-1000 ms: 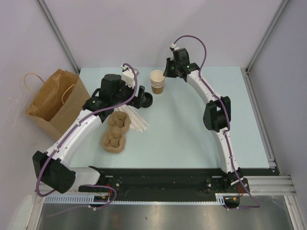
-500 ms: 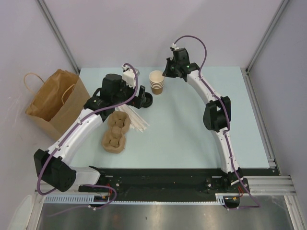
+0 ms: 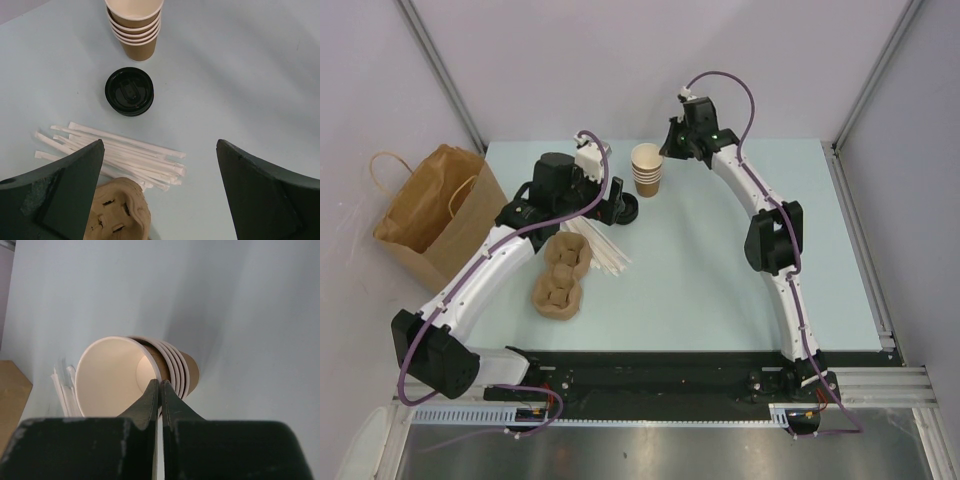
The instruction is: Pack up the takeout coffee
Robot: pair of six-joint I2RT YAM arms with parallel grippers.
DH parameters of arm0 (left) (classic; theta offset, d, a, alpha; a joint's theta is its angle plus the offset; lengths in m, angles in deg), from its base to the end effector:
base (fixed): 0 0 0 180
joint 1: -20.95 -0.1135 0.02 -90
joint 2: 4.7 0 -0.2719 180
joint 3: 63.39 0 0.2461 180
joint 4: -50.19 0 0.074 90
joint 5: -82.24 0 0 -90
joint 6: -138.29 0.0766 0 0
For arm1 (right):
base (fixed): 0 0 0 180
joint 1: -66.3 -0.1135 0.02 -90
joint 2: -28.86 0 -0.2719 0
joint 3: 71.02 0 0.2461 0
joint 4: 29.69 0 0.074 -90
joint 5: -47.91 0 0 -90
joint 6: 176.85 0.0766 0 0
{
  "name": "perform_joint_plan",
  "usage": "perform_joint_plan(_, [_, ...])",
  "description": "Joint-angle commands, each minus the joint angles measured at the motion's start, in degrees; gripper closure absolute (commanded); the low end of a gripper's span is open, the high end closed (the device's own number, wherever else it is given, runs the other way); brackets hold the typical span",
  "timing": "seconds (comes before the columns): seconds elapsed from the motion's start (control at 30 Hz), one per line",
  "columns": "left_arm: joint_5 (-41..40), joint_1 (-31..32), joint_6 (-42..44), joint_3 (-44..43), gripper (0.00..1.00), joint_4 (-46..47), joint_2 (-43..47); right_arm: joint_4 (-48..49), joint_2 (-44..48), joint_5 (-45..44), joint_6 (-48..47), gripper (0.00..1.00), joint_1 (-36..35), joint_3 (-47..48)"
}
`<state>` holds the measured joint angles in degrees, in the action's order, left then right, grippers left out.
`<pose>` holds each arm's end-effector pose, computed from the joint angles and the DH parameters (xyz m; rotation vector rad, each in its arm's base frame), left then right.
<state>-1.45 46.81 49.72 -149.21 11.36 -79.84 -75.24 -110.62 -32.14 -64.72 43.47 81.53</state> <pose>0.2883 -0.1491 0.3511 0.5572 2.0043 -0.3755 0.5409 0.2421 0.2656 -0.1183 2.1945 0.6373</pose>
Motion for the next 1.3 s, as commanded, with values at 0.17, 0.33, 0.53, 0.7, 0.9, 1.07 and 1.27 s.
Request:
perform_joint_plan(0.17, [-0.50,0.24,-1.08,-2.57,0.00,0.36,0.07,1.29,8.17,0.94,0.81,1.00,0.59,4.39])
perform_joint_plan(0.33, [-0.68,0.24,-1.08,-3.00,0.00,0.10,-0.19,1.29,10.10,1.99,1.69,1.00,1.12,4.22])
perform_joint_plan(0.53, [-0.24,0.24,-0.99,-4.94,0.01,-0.95,-0.19,2.08,15.02,3.58,2.74,1.00,1.30,1.85])
perform_joint_plan(0.7, [2.22,-0.46,-0.99,-5.47,0.01,-1.40,2.09,2.96,22.30,5.59,3.27,1.00,2.52,-4.11])
perform_joint_plan(0.9, [3.01,-0.56,-1.08,-1.87,0.00,-0.16,8.85,4.28,33.38,7.71,1.25,1.00,4.37,-17.29])
perform_joint_plan(1.07, [-0.49,-0.56,1.64,2.26,0.01,-0.16,13.78,6.91,46.71,9.90,1.69,1.00,6.30,-35.71])
perform_joint_plan(1.27, [-2.89,-1.08,4.37,4.73,0.00,-6.13,16.94,7.28,58.61,13.85,-2.61,1.00,5.69,-52.28])
